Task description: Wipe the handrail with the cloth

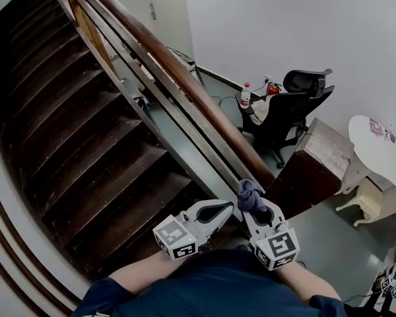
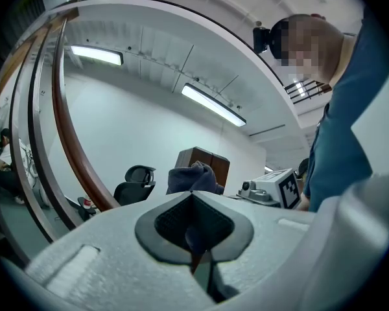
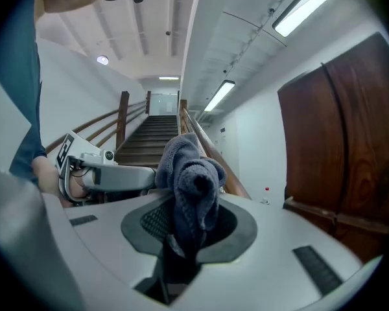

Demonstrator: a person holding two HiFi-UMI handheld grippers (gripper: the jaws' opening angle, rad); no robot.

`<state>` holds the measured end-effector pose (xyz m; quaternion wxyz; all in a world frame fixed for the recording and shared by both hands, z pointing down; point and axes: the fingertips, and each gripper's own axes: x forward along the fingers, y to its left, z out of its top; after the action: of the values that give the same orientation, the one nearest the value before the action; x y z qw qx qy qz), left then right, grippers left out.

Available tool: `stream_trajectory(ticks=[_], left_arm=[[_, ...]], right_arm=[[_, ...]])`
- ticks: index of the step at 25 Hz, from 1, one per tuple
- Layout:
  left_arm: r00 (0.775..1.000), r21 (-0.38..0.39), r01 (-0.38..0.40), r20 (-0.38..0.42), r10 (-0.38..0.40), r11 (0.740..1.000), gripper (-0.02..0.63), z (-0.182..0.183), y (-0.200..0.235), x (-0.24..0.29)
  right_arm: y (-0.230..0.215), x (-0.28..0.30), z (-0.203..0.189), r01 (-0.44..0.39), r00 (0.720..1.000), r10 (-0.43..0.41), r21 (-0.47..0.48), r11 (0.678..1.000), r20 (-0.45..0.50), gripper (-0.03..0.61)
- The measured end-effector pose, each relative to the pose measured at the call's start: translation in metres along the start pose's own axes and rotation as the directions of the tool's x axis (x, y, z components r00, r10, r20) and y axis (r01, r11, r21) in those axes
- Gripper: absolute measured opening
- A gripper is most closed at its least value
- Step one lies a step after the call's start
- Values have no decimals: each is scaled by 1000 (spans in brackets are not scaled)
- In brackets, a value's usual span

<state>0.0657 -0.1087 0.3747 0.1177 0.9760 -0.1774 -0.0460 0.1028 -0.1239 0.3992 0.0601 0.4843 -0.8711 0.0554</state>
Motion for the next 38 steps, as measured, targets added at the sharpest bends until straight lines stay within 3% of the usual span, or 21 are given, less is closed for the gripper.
stream_trajectory(ticks=[15,38], left_arm=[[997,15,68,-26,-68,998,5,-21,-17,18],[999,10,46,-28,-46,999,5,-23,-8,18]], right_arm=[[-10,-24,-13,14,999,-15,23,1000,39,94],[-10,-16,-18,0,1000,-1,30,1000,31,94]])
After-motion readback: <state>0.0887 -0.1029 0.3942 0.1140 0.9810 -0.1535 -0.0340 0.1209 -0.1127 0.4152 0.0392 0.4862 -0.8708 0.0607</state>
